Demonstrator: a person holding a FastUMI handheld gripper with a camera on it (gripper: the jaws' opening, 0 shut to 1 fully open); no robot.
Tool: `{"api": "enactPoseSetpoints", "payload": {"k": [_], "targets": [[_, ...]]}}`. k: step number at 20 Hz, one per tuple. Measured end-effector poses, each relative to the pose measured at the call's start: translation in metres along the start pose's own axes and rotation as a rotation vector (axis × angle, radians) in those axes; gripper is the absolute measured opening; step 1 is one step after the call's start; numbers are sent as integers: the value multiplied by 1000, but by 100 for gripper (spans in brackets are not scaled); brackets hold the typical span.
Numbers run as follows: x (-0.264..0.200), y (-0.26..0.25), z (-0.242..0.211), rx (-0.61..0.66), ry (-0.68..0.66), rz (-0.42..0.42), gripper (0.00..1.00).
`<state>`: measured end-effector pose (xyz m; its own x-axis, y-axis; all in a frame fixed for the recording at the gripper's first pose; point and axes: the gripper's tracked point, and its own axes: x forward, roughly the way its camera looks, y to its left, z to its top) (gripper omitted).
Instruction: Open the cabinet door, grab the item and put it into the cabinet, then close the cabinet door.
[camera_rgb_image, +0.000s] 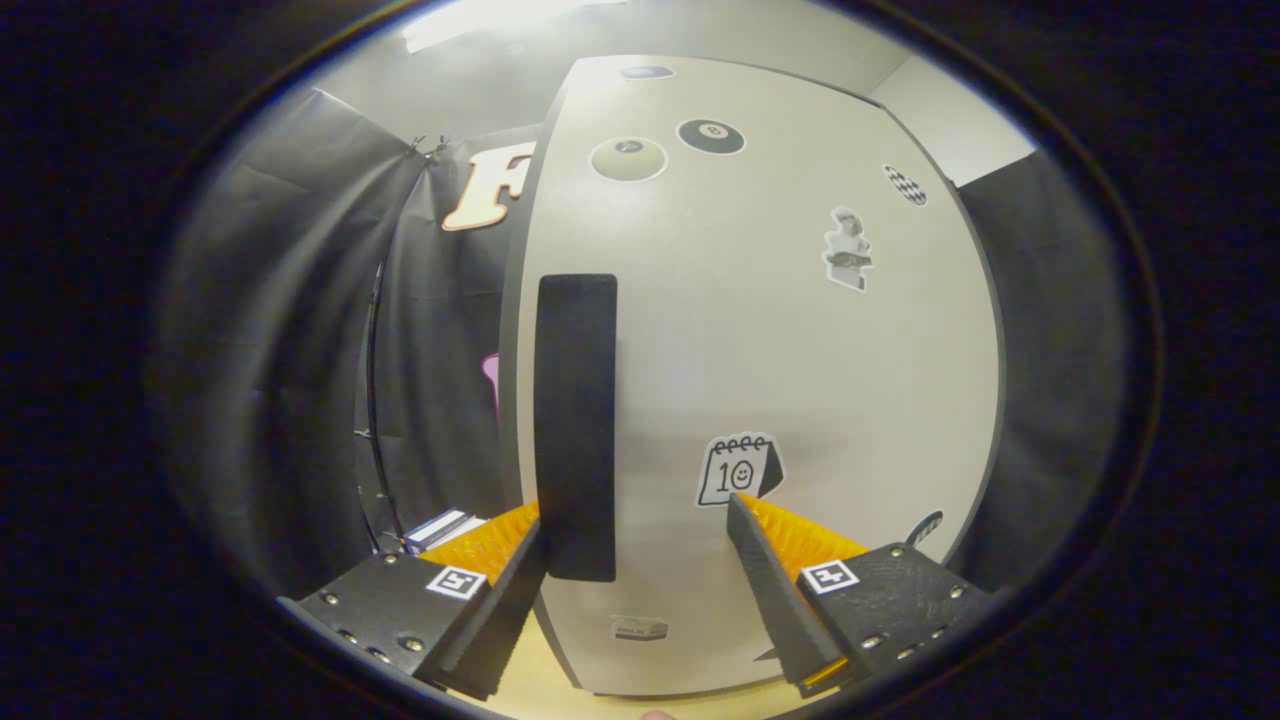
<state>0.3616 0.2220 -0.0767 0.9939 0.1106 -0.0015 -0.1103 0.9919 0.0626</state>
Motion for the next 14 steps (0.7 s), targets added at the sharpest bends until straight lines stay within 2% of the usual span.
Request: {"api": "enactPoseSetpoints", "payload": {"k": [6,14], "targets": [[-15,-2,4,11,17,-8,99],[-106,-27,31,2,28,-31,99]]}}
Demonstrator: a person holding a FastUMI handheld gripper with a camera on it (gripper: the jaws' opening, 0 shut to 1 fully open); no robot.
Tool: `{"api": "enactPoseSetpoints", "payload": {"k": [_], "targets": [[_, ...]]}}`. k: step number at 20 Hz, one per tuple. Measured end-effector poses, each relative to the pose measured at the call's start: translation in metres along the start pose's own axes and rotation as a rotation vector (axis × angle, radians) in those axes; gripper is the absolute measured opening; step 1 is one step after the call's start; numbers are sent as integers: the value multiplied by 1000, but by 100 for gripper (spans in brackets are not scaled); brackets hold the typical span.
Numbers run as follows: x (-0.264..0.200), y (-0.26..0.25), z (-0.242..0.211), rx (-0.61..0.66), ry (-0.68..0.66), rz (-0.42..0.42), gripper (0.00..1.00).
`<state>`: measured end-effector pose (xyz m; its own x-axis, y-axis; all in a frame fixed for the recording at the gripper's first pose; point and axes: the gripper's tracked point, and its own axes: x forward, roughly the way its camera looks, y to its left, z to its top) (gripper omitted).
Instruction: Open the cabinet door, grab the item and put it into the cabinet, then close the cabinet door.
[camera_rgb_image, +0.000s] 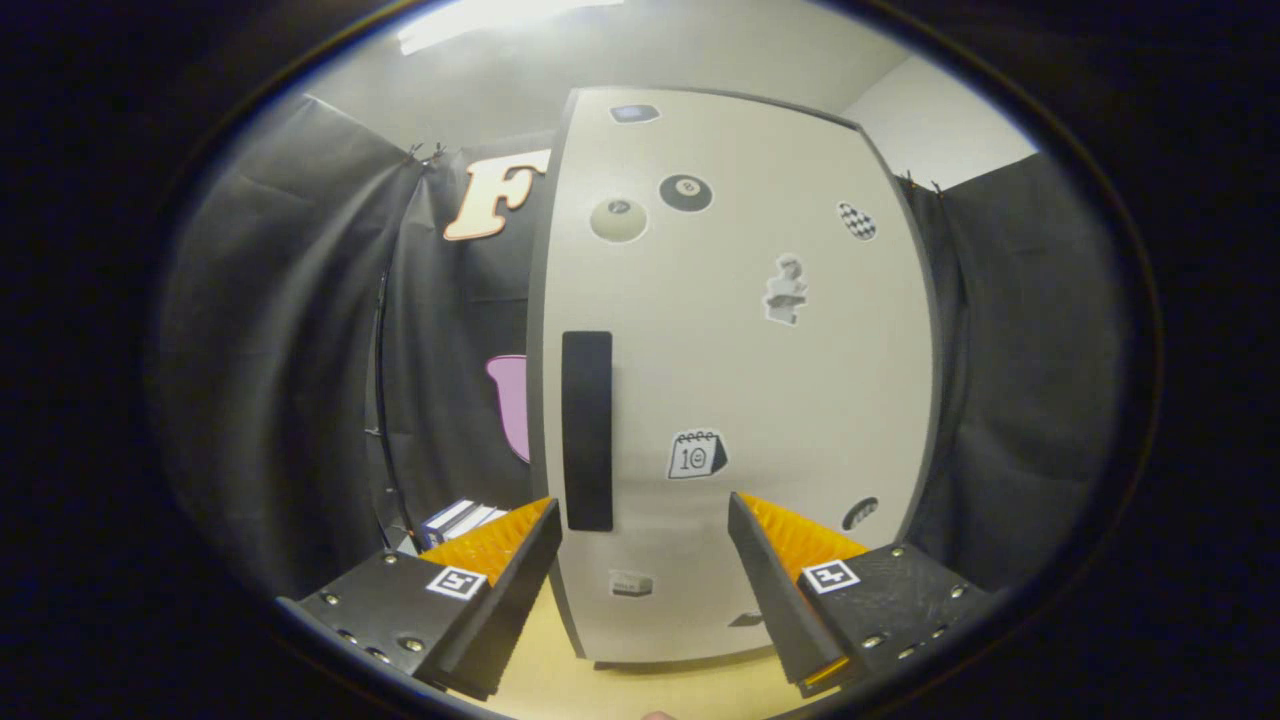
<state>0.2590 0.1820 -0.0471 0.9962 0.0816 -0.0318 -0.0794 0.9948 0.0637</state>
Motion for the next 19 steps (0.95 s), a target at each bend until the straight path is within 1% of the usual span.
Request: {"api": "enactPoseSetpoints", "payload": {"k": [7,11,15,19], "targets": [[-89,-40,15,-33,20,-54,99],[-133,-61,18,-29,31,-86,99],[-167,-78,18,-27,37,-116,99],[-184,-88,16,-51,43,-145,99]]}}
